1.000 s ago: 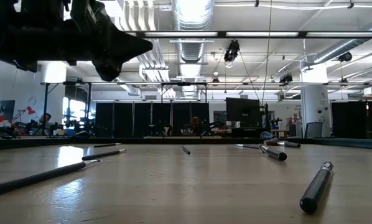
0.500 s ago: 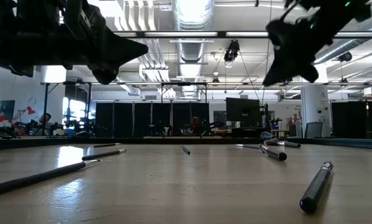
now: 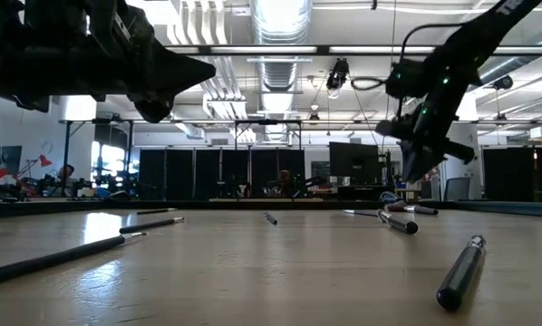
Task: Sort items
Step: Put the highlighter brush into the wire basket
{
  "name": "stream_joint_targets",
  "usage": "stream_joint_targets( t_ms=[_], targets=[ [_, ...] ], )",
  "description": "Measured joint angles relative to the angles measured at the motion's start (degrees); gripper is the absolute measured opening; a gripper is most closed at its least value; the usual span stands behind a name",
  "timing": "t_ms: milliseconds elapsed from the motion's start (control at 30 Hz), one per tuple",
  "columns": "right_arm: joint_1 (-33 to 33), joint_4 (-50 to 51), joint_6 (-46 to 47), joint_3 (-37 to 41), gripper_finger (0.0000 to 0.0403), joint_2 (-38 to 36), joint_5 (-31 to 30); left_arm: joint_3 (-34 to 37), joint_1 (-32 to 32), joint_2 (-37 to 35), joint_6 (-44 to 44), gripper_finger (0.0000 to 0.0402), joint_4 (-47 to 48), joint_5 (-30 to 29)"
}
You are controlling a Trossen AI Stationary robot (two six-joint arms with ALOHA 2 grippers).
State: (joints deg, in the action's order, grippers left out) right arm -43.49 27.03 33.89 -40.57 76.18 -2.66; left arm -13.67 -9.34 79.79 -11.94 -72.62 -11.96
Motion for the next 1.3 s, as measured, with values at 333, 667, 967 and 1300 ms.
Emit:
stream_joint_targets(
  t_ms=[333, 667, 967, 1300],
  targets=[
    [-2.3, 4.9, 1.1, -10.1, 0.0223, 15.6, -10.1, 0.0, 0.0, 0.0, -0.4, 0.0004, 0.1, 0.6],
    [-2.3, 6.8, 2.5, -17.4, 0.0251, 27.2, -9.6, 0.0, 0.0, 0.0, -0.6, 0.0004, 0.2, 2.0],
    [-2.0, 6.3, 3.4, -18.0, 0.0191, 29.0, -7.7, 0.0, 0.0, 0.0, -0.7, 0.0004, 0.3, 2.5],
    [0.3, 5.8, -0.4, -16.7, 0.0028, 26.9, -6.7, 0.0, 0.0, 0.0, -1.7, 0.0004, 0.3, 3.1]
  ],
)
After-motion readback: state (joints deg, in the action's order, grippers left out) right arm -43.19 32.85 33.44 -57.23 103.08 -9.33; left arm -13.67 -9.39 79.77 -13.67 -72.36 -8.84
